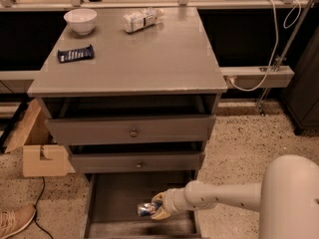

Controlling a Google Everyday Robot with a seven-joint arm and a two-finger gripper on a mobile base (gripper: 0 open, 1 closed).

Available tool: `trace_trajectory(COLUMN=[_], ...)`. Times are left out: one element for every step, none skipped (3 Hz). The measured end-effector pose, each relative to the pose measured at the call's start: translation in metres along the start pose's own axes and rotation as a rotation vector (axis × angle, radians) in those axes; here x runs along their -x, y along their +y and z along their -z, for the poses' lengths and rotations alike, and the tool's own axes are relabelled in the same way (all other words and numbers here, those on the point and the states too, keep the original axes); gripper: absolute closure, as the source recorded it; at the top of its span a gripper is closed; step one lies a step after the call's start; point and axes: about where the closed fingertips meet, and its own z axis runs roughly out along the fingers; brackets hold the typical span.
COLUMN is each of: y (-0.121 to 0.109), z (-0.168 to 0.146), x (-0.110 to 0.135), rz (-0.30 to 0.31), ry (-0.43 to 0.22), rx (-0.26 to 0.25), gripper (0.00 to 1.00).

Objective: Pick redbull can from bottom drawer and place on counter

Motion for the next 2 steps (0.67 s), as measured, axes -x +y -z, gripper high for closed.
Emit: trace_trajectory(y=[0.001,-0.005], z=[-0.001,0.02], x=[0.0,0.009], rz=[-0.001,0.001], ry=[-0.001,-0.051], rx=[0.0,-0.021], gripper=[1.0,1.0])
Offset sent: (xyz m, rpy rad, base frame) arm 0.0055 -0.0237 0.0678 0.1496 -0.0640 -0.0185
